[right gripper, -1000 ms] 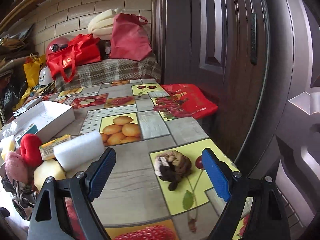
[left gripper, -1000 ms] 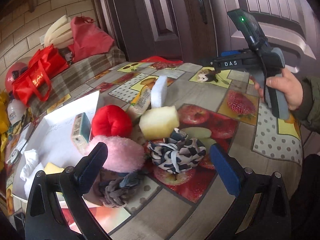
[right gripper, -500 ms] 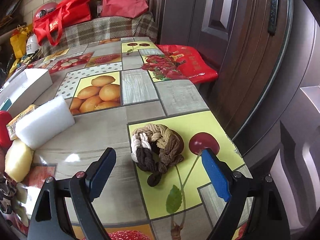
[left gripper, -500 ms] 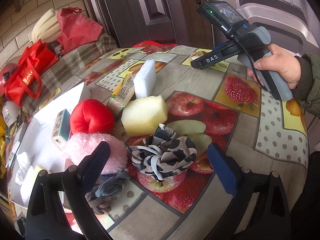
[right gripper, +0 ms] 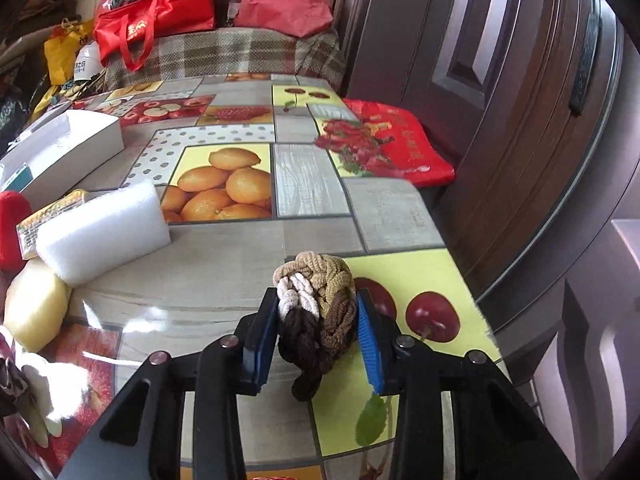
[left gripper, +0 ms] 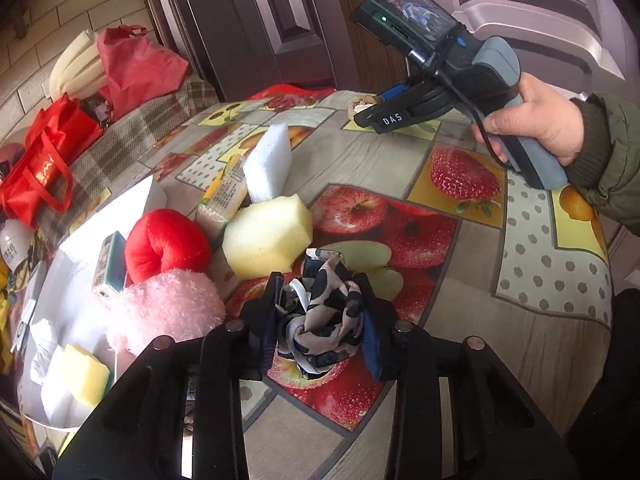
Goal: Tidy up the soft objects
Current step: 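Carry the scarf over the white box with the left tool while the right tool carries the rope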
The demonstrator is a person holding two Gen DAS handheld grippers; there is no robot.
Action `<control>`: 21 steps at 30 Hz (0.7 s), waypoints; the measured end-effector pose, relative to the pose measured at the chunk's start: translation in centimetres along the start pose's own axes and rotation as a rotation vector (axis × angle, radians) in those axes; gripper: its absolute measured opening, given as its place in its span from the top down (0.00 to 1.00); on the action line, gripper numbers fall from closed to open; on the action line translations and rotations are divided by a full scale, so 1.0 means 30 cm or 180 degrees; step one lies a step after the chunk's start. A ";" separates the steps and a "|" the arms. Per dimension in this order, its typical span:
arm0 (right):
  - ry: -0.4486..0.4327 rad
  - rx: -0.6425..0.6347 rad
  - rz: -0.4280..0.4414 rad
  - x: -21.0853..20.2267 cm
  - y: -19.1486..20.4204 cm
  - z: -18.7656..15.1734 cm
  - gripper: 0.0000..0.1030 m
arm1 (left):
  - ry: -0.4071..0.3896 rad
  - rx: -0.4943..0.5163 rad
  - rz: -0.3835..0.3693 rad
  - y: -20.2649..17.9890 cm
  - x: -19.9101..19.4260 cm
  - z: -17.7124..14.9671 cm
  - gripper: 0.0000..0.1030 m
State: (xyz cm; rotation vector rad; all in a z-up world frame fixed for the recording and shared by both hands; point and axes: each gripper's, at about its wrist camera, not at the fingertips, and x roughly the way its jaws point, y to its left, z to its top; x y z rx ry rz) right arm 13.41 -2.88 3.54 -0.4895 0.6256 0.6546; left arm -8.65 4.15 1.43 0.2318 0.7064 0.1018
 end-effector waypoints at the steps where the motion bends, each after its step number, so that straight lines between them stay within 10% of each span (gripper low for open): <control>1: -0.0135 -0.0021 -0.0029 -0.027 0.006 -0.002 0.64 | -0.0102 -0.0060 0.0022 0.012 -0.024 -0.004 0.68; 10: -0.1038 0.0541 0.0423 -0.275 0.026 -0.066 0.64 | -0.0766 -0.0827 0.0435 0.198 -0.175 -0.071 0.67; 21: -0.1228 0.0203 0.0940 -0.341 0.276 -0.041 0.63 | -0.0937 -0.1325 0.0888 0.342 -0.223 -0.143 0.67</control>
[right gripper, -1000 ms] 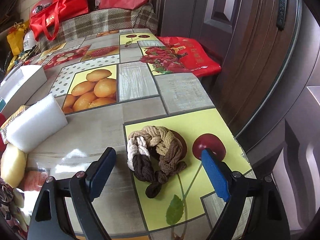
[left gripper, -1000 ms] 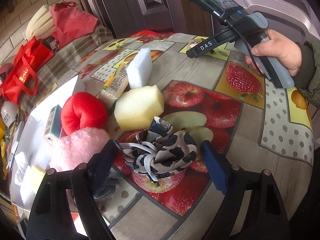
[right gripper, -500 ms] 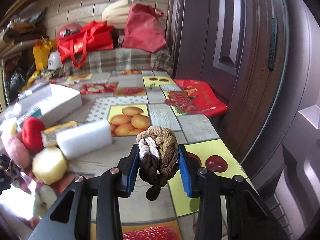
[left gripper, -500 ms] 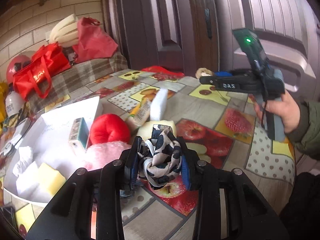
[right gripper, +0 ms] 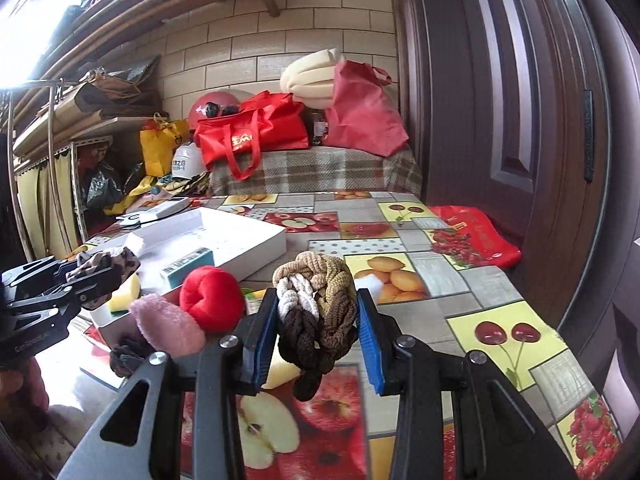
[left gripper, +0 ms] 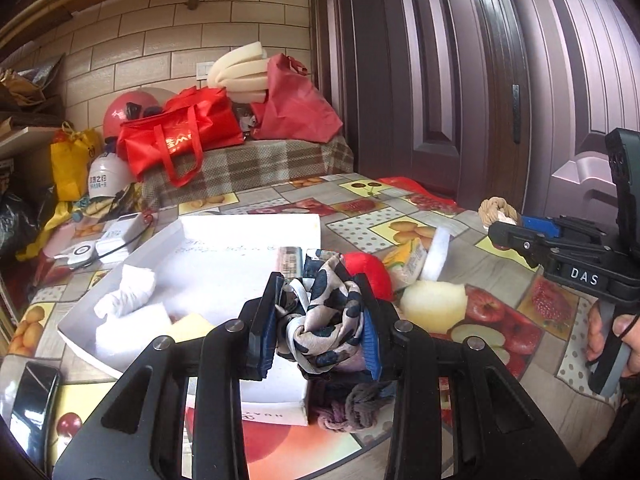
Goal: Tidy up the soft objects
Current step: 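Carry the scarf over the white box with the left tool while the right tool carries the rope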
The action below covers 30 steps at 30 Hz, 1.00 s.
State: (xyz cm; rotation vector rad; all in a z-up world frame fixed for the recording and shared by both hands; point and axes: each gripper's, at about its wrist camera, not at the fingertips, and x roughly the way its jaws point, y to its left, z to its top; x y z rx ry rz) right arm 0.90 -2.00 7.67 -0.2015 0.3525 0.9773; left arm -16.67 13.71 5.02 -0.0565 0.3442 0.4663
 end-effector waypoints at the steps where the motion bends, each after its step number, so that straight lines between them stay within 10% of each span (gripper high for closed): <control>1: 0.0010 -0.0014 0.0046 0.007 0.018 0.001 0.63 | 0.0001 -0.0023 0.0064 0.015 0.001 -0.001 0.67; 15: 0.0149 -0.0441 0.0450 0.095 0.261 -0.009 0.63 | 0.0001 -0.0505 0.0897 0.363 0.036 -0.015 0.67; 30: 0.0026 -0.0992 0.0717 0.200 0.593 0.017 0.63 | 0.0195 -0.0698 0.1143 0.468 0.155 0.004 0.67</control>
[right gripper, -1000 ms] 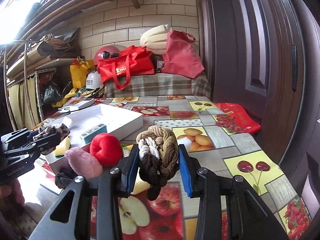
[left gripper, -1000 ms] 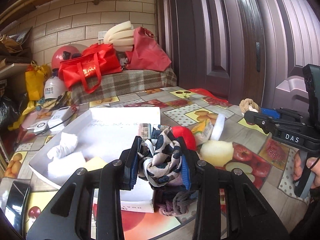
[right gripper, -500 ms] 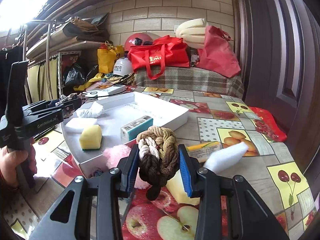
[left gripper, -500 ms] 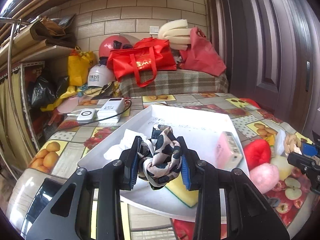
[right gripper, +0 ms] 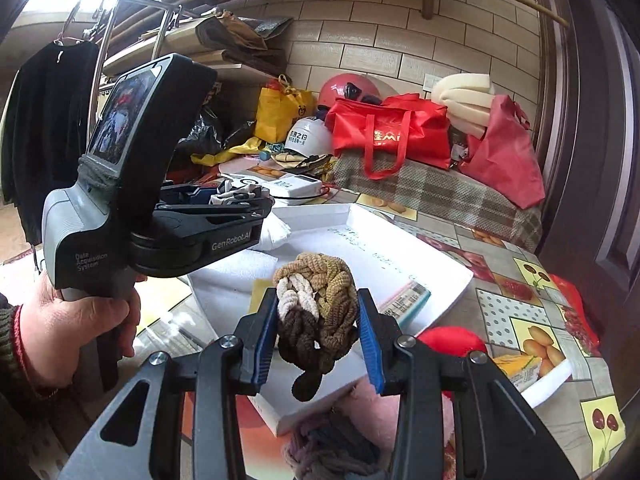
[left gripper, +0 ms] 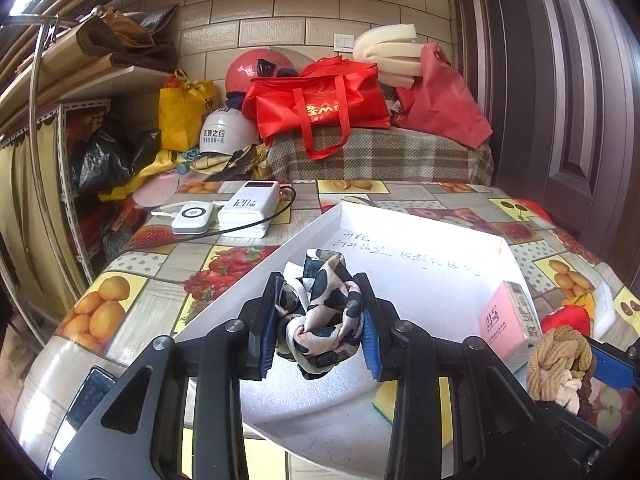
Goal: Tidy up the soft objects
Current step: 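Carry the scarf over the white box with the left tool while the right tool carries the rope, then open the right tool to drop the rope in the box while the left tool drops the scarf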
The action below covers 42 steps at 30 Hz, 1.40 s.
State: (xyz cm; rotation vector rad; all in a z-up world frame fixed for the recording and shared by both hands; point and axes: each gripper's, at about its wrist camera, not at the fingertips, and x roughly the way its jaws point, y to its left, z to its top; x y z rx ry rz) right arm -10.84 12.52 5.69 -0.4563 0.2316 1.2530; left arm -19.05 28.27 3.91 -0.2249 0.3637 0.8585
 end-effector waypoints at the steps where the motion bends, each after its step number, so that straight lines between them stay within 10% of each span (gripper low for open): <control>1: 0.0014 0.0023 -0.0005 0.013 0.000 0.005 0.63 | 0.0019 -0.0010 0.0006 0.003 0.009 0.002 0.67; 21: 0.0331 0.0483 -0.0173 0.183 -0.069 0.051 0.61 | 0.0268 0.0148 0.0043 -0.028 0.109 0.027 0.66; 24: 0.0416 0.0403 -0.0221 0.199 -0.052 0.054 0.40 | 0.0228 0.0107 0.0151 -0.020 0.101 0.027 0.57; 25: 0.0394 0.0385 -0.0255 0.194 -0.048 0.055 0.21 | 0.0177 0.0074 0.0219 -0.013 0.091 0.027 0.45; 28: 0.0274 0.0339 -0.0286 0.168 -0.039 0.055 0.15 | 0.0032 -0.0014 0.0314 0.004 0.062 0.026 0.00; 42: 0.0073 0.0345 -0.0256 0.102 -0.046 0.046 0.01 | -0.0364 -0.0085 0.0347 0.014 -0.023 0.016 0.00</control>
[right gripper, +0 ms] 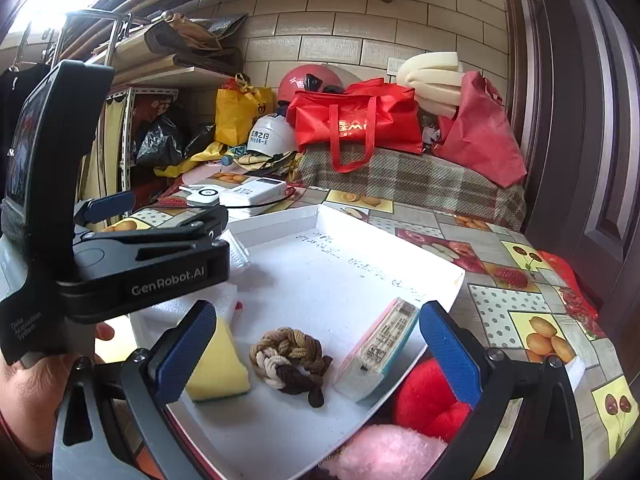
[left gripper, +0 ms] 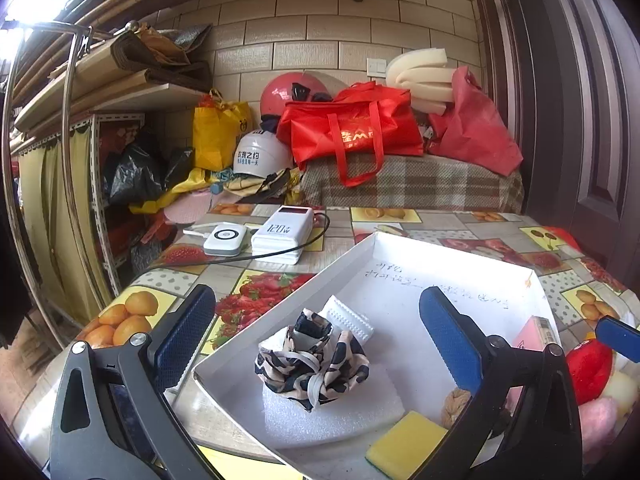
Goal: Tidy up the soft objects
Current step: 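Open the right tool to drop the rope in the box while the left tool drops the scarf, then grasp the grey-blue knotted rope toy with the left tool while the right tool grasps the pale yellow foam disc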
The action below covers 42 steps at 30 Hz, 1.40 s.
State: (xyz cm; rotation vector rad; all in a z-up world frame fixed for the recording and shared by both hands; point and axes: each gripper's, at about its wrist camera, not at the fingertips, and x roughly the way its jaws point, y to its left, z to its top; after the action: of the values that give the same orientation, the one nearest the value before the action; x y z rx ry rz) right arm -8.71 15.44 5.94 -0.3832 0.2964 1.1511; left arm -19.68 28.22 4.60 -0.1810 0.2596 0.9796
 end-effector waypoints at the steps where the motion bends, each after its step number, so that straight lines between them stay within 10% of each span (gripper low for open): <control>1: -0.0008 -0.0006 0.0033 -0.014 -0.003 -0.006 0.01 | -0.0004 0.0017 -0.0044 -0.004 -0.009 -0.003 0.00; 12: 0.0012 0.0047 -0.0030 -0.187 -0.201 -0.111 0.01 | 0.0155 0.0276 -0.0776 -0.102 -0.149 -0.048 0.00; 24: 0.0492 0.0510 -0.0366 -0.239 -0.530 -0.213 0.01 | 0.0652 0.1241 -0.2685 -0.369 -0.375 -0.153 0.00; 33: 0.1069 0.0356 -0.0091 -0.139 -0.510 -0.246 0.01 | 0.1335 0.1208 -0.2887 -0.430 -0.284 -0.177 0.00; 42: 0.1375 -0.0004 0.0052 -0.063 -0.426 -0.253 0.02 | 0.1374 0.1075 -0.2490 -0.401 -0.238 -0.168 0.00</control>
State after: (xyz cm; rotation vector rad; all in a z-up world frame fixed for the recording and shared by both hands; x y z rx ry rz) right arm 2.14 6.00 1.75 -0.6321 0.6764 1.0773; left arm -14.07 14.64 2.33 -0.1624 0.6835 0.1028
